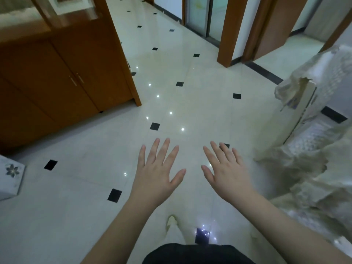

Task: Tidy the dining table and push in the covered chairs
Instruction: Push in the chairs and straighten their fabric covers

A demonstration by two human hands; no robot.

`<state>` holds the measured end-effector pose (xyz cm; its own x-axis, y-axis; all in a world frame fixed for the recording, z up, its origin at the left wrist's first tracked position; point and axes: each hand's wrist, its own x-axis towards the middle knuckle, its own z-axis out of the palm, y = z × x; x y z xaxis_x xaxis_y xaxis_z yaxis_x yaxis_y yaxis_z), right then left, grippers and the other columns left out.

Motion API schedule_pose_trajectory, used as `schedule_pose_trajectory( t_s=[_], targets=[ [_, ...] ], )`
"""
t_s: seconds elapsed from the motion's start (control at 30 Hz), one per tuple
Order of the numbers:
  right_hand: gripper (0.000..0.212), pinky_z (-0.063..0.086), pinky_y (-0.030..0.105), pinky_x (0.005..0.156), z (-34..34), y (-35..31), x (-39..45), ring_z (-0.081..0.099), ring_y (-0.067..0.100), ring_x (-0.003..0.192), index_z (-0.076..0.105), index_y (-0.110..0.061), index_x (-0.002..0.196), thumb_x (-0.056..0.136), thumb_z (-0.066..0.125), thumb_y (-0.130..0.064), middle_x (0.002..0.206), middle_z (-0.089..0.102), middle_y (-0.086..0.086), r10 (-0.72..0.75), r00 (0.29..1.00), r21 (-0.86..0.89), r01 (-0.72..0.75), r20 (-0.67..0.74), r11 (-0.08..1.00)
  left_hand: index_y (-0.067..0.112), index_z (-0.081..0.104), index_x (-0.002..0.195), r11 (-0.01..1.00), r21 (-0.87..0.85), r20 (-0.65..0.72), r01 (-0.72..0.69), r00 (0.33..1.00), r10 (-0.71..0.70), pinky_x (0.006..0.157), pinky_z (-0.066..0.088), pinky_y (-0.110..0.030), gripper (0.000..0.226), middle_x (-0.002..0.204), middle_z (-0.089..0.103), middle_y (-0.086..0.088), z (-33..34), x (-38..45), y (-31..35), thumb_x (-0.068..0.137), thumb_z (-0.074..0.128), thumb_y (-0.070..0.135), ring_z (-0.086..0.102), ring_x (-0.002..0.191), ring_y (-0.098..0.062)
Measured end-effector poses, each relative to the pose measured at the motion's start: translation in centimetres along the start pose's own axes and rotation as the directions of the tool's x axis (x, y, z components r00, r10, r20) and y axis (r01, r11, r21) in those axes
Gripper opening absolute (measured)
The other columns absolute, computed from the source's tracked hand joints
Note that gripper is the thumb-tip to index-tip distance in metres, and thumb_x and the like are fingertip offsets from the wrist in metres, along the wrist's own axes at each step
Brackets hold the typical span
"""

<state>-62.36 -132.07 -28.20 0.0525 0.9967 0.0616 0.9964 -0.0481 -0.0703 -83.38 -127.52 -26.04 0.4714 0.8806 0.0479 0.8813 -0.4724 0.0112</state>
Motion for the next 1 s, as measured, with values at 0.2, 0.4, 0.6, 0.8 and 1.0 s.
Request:
schedule_pose_trajectory(
  t_s=[0.2,0.4,0.6,0.8,1.0],
  targets=[
    [0.058,0.017,0.043,0.11,-0.5,1.1,9.7,0.044,0.029,0.132,0.047,-0.019,0.139,0.094,0.029,-0.05,0.144,0.047,0.007,0.166,0.986,0.042,-0.166,-0.008,0.985,0.038,0.001,0.152,0.991,-0.043,0.035,-0.127,0.991,0.128,0.115,-0.015,-0.047,0.069,0.159,-0.02,0.003,-0.2,13.3,-4.6,0.092,0.009,0.071,-0.027,0.143,-0.018],
    [0.058,0.017,0.043,0.111,-0.2,5.3,19.2,0.04,0.028,0.135,0.044,-0.021,0.14,0.094,0.028,-0.052,0.145,0.046,0.005,0.288,0.957,0.08,-0.285,-0.029,0.955,0.038,-0.003,0.151,0.967,-0.091,0.065,-0.236,0.968,0.242,0.118,-0.004,-0.044,0.07,0.161,-0.011,0.007,0.1,27.2,-3.8,0.09,0.007,0.07,-0.016,0.146,-0.017],
    [0.061,0.029,0.048,0.11,0.5,13.8,27.6,0.041,0.029,0.134,0.045,-0.019,0.139,0.093,0.024,-0.052,0.145,0.046,0.006,0.384,0.922,0.089,-0.379,-0.047,0.921,0.036,0.007,0.152,0.94,-0.122,0.06,-0.319,0.943,0.328,0.117,0.013,-0.042,0.072,0.16,0.016,0.004,0.8,39.5,0.1,0.087,0.006,0.069,0.011,0.146,-0.02],
    [0.059,0.032,0.048,0.108,-0.5,23.5,36.6,0.043,0.031,0.132,0.049,-0.018,0.136,0.093,0.026,-0.051,0.143,0.048,0.006,0.424,0.905,0.108,-0.417,-0.044,0.902,0.035,0.017,0.152,0.929,-0.089,0.063,-0.359,0.929,0.365,0.119,0.004,-0.045,0.071,0.159,0.021,0.003,1.4,51.9,4.5,0.09,0.006,0.068,0.011,0.147,-0.023],
    [0.06,0.026,0.047,0.111,-1.4,31.1,45.3,0.037,0.029,0.136,0.047,-0.02,0.139,0.093,0.024,-0.051,0.147,0.043,0.004,0.418,0.908,0.112,-0.412,-0.039,0.904,0.033,0.021,0.151,0.917,-0.096,0.044,-0.388,0.918,0.393,0.118,0.002,-0.041,0.068,0.157,0.027,0.002,1.7,62.2,7.6,0.092,0.012,0.066,0.013,0.147,-0.023]
  ],
)
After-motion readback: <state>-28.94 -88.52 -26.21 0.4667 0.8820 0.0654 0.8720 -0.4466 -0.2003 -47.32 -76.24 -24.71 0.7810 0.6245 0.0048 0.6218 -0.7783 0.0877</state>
